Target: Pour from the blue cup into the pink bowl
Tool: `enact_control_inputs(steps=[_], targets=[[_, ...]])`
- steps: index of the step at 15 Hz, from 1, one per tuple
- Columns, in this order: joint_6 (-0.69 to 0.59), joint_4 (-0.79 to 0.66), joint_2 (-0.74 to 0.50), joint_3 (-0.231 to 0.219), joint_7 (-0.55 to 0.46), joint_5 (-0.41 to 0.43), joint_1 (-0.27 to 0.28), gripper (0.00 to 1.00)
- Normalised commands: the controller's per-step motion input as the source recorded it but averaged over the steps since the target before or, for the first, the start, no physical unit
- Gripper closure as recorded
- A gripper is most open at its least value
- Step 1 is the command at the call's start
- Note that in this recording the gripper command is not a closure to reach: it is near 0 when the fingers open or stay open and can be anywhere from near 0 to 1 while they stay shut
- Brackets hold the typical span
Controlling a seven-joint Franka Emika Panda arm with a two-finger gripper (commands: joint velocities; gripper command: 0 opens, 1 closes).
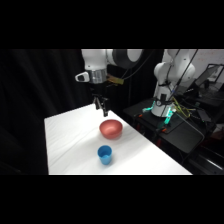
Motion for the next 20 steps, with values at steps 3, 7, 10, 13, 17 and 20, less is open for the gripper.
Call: enact_control_inputs(steps=[3, 7, 10, 13, 17, 20], targets=[[-0.07, 0.05, 0.02, 0.035, 0.01, 0.017, 0.004, 0.00], [-0.13, 0.24, 0.07, 0.095, 0.05, 0.058, 0.076, 0.00], [-0.12, 0.33, 0.09, 0.102, 0.11, 0.037, 0.108, 0.00], [0.09, 0.32, 0.17, 0.094, 0.08, 0.081, 0.104, 0.00], [0.24, 0.21, 0.25, 0.048, 0.15, -0.041, 0.093, 0.00], [0.26, 0.16, 0.28, 0.007, 0.19, -0.136, 0.090, 0.00]])
